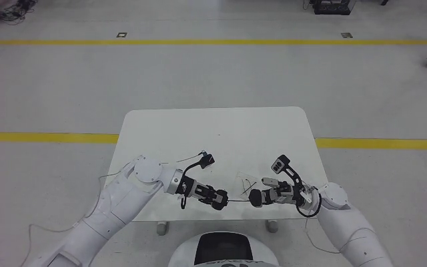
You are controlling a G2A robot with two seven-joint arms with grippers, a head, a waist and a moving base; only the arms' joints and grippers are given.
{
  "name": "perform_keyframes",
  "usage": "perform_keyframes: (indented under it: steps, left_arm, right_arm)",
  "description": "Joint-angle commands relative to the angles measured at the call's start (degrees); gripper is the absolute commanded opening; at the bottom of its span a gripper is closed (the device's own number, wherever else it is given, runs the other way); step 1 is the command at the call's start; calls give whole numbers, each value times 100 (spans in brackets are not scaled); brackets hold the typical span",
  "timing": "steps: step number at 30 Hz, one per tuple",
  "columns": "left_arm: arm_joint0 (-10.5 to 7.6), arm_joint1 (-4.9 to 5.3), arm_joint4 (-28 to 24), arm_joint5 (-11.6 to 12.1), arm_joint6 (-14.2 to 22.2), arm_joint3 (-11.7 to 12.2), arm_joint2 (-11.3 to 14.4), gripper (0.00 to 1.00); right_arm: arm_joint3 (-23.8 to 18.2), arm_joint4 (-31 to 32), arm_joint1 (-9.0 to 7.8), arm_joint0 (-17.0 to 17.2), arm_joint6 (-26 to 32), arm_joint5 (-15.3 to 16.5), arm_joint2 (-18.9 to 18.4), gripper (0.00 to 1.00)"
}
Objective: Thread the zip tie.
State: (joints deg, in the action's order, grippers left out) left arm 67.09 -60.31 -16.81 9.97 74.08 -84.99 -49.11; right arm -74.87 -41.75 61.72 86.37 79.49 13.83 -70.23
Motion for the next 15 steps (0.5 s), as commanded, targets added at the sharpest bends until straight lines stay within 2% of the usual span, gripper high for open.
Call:
perform_keyframes:
  steps: [1,3,8,12,14,15]
  left_arm:
    - [0,0,0,0,0,0,0,0]
    - [66,-2,-37,-10,-235,-4,19,0]
    - [100,37,-204,42,-223,54,-22,0]
    - [93,54,-250,-10,-241,77,7,0]
    - [73,55,-252,-23,-262,81,49,0]
    - [66,55,-261,-26,-262,88,66,0]
  right_arm:
    - [-77,129,-1,9,-132,18,23,100]
    - [-54,152,-19,21,-132,3,-28,100]
    - [-60,329,-84,6,15,-26,-133,100]
    - [-99,406,-137,39,15,-26,-112,48]
    - [-126,410,-162,48,15,-22,-48,42]
    - [-134,408,-174,47,15,-11,-21,36]
